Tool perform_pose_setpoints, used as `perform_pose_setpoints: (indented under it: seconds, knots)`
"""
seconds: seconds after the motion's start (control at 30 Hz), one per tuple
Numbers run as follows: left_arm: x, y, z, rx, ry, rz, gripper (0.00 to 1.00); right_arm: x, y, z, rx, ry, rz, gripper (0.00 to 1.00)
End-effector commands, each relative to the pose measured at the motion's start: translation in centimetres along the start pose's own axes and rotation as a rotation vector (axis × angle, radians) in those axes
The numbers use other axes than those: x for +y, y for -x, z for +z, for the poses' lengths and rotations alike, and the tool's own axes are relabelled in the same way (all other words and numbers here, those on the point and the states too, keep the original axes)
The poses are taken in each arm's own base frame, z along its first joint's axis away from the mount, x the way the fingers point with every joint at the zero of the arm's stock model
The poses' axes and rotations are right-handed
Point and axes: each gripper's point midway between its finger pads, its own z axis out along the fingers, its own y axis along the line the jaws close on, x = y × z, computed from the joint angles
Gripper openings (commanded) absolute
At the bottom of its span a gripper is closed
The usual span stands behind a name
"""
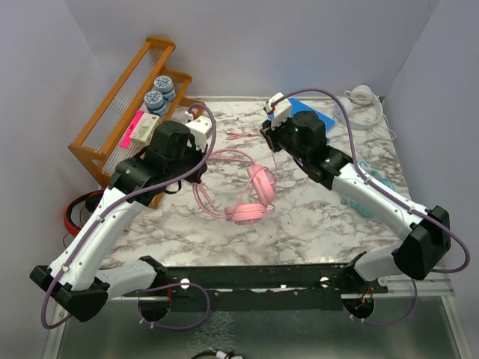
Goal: Wrap the headphones
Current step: Wrap the headphones cable around the headphones.
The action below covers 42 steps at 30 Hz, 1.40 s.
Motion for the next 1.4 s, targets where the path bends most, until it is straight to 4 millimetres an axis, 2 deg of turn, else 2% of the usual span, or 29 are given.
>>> perform_pose_setpoints:
  seconds: [0.0, 0.2, 0.37, 0.57, 0.7, 0.83, 0.93, 1.03, 1.23, 1.37]
  knots:
    - [-5.0, 4.1, -3.0, -0.081, -0.26, -0.112, 0.0, 1.6, -2.5, 0.5, 0.018, 0.103, 0.123, 0.25]
    - [-7.8, 4.0, -3.0, 0.071, -0.401, -0.176, 0.0, -0.3, -4.8, -1.0, 0.029, 0.066, 0.232, 0.26]
    - [-9.1, 4.4, -2.9, 0.098, -0.487, -0.203, 0.0, -3.7, -6.9, -2.8, 0.043, -0.032, 0.359, 0.3]
    - [-10.5, 4.3, -2.5, 0.152, -0.612, -0.258, 0.0, -7.8, -9.8, -4.9, 0.046, -0.112, 0.542, 0.46]
    - [-10.4, 4.4, -2.2, 0.165, -0.643, -0.291, 0.0, -9.1, -11.5, -6.0, 0.034, -0.094, 0.689, 0.53]
    - [-9.6, 5.3, -2.2, 0.145, -0.661, -0.34, 0.0, -7.6, -12.3, -7.1, -0.018, -0.002, 0.758, 0.65]
    - [-8.3, 6.6, -2.2, 0.111, -0.665, -0.412, 0.0, -6.1, -13.2, -8.0, -0.067, 0.04, 0.764, 0.72]
    - [-7.3, 7.8, -2.4, 0.069, -0.664, -0.462, 0.0, -4.5, -13.7, -8.9, -0.115, 0.107, 0.733, 0.75]
    - [-7.2, 10.1, -3.5, -0.007, -0.715, -0.528, 0.0, -2.1, -14.2, -10.1, -0.216, 0.216, 0.684, 0.81]
    - [-7.3, 11.9, -4.5, -0.058, -0.743, -0.556, 0.0, -0.1, -13.1, -11.0, -0.311, 0.365, 0.63, 0.85]
